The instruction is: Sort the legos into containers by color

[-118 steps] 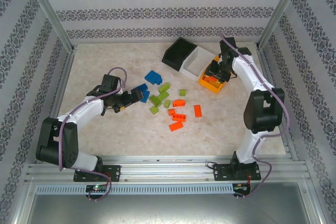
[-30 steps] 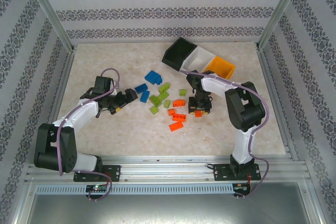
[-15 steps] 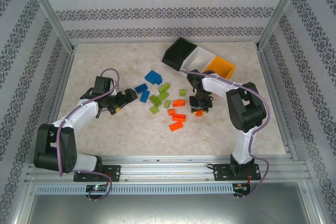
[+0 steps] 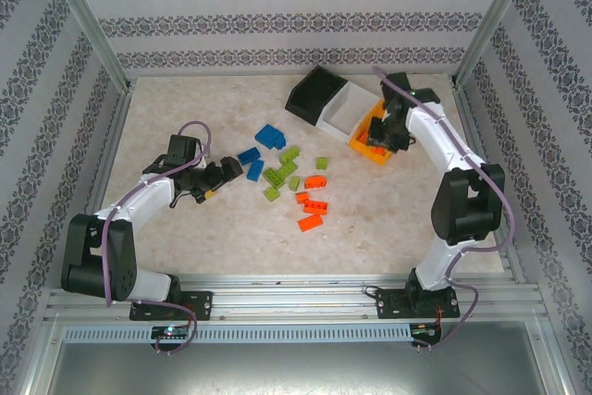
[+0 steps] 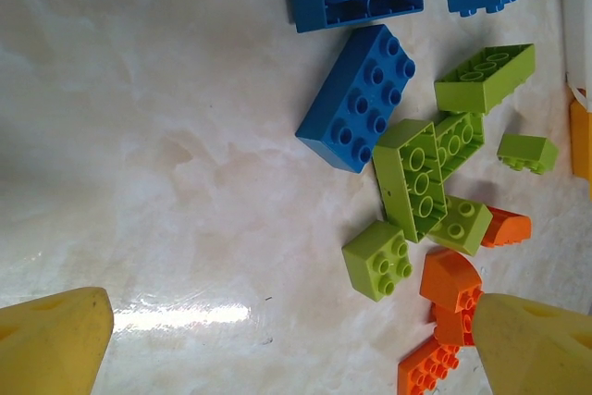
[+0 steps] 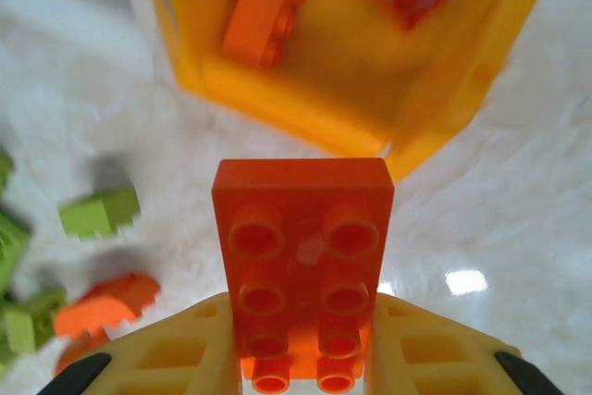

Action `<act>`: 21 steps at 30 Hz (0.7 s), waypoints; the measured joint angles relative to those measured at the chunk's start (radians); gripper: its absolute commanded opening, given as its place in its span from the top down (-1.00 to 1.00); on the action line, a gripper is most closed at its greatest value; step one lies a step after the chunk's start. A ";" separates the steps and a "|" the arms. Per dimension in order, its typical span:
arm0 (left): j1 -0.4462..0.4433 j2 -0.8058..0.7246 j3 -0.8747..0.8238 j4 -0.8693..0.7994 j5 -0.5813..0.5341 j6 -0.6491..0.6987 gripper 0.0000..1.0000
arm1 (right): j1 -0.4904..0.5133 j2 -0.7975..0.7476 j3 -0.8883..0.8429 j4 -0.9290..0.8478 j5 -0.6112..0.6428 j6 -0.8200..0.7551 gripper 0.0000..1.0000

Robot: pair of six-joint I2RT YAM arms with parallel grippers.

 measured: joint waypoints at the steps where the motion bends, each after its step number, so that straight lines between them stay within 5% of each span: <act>1: 0.000 0.000 0.000 0.000 0.000 0.000 -1.00 | -0.014 0.019 0.035 -0.001 0.000 0.000 0.40; 12: 0.000 0.003 0.035 -0.029 -0.006 0.016 -1.00 | -0.086 0.380 0.393 -0.045 0.000 -0.003 0.40; 21: 0.001 0.006 0.072 -0.083 -0.021 0.043 -1.00 | -0.126 0.475 0.452 -0.068 -0.010 -0.004 0.19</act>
